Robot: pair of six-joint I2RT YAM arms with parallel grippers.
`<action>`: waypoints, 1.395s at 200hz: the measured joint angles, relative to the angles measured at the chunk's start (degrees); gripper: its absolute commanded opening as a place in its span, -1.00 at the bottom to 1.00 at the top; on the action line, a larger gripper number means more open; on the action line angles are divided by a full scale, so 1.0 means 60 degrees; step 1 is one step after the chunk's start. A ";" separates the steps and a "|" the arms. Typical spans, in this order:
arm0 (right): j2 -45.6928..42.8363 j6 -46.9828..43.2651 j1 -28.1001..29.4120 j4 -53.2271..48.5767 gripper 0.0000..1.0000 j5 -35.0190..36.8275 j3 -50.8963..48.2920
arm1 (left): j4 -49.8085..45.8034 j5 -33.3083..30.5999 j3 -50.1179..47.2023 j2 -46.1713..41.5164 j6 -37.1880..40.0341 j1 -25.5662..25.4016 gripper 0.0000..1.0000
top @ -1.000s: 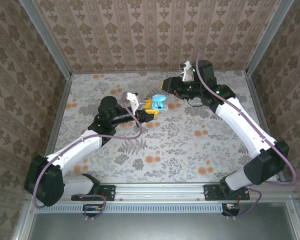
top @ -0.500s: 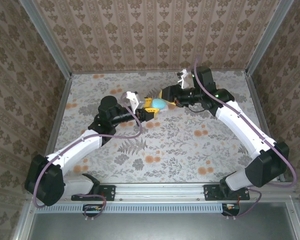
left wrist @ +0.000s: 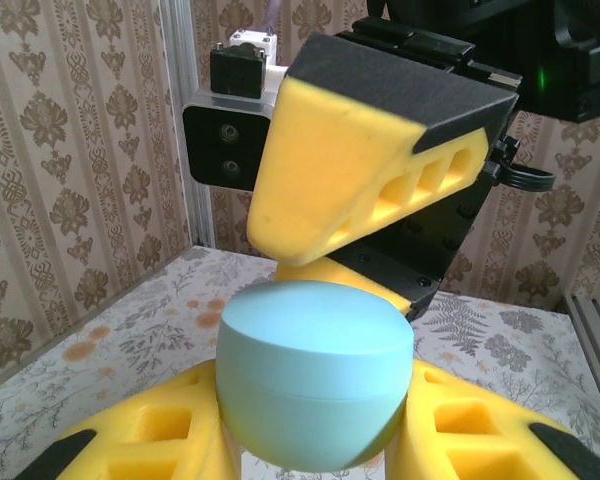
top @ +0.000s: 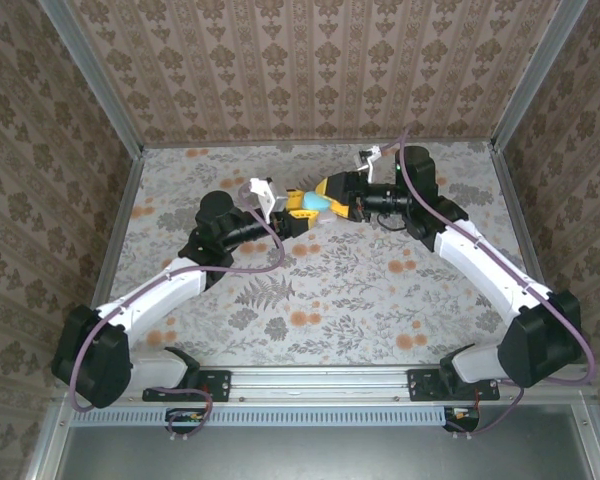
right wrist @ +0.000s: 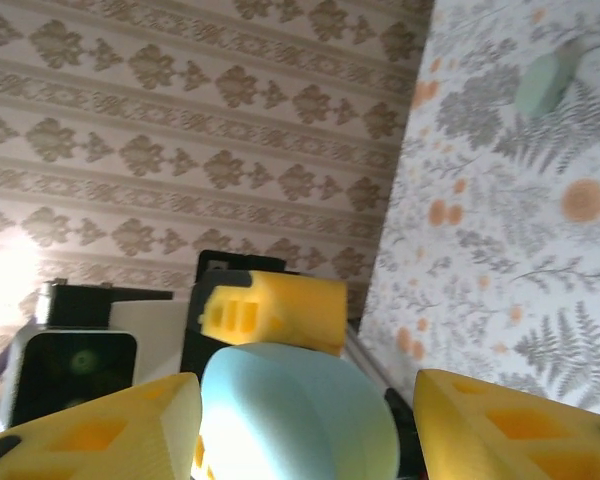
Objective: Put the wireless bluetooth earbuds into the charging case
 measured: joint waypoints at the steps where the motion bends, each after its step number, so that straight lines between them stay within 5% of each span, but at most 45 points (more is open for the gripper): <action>1: 0.0011 0.0025 0.0000 0.0040 0.19 -0.0018 -0.0007 | 0.0007 0.0000 0.0000 0.0000 -0.0007 0.0000 -0.45; 55: 0.0444 0.1351 -0.0018 0.1909 0.03 -0.0896 -0.0419 | 0.0543 -0.0117 -0.0004 0.0200 -0.0503 0.0029 -0.44; 107: 0.0444 0.1752 -0.0102 0.2470 -0.45 -0.0980 -0.0506 | 0.0743 -0.0109 -0.0004 0.0204 -0.0601 0.0091 -0.39; 131: 0.0444 0.1778 -0.0113 0.2572 -0.54 -0.0969 -0.0579 | 0.0612 -0.0117 -0.0004 0.0204 -0.0546 0.0091 -0.23; 149: 0.0441 0.1741 -0.0131 0.2601 -0.57 -0.0871 -0.0718 | 0.0372 -0.0138 0.0000 0.0204 -0.0423 0.0087 0.12; 180: 0.0313 0.1224 -0.0233 0.2463 -0.58 0.0015 -0.1173 | -0.0076 -0.0382 0.0000 0.0200 -0.0153 0.0135 0.48; 222: 0.0280 0.0444 -0.0273 0.2375 -0.58 0.2262 -0.2233 | -0.0623 -0.1308 -0.0528 -0.0335 0.0011 0.0350 0.62; 279: 0.3763 0.0109 -0.0175 0.2266 -0.56 0.3413 -0.2215 | -0.1902 -0.2102 -0.0769 -0.1523 -0.0058 0.1147 0.62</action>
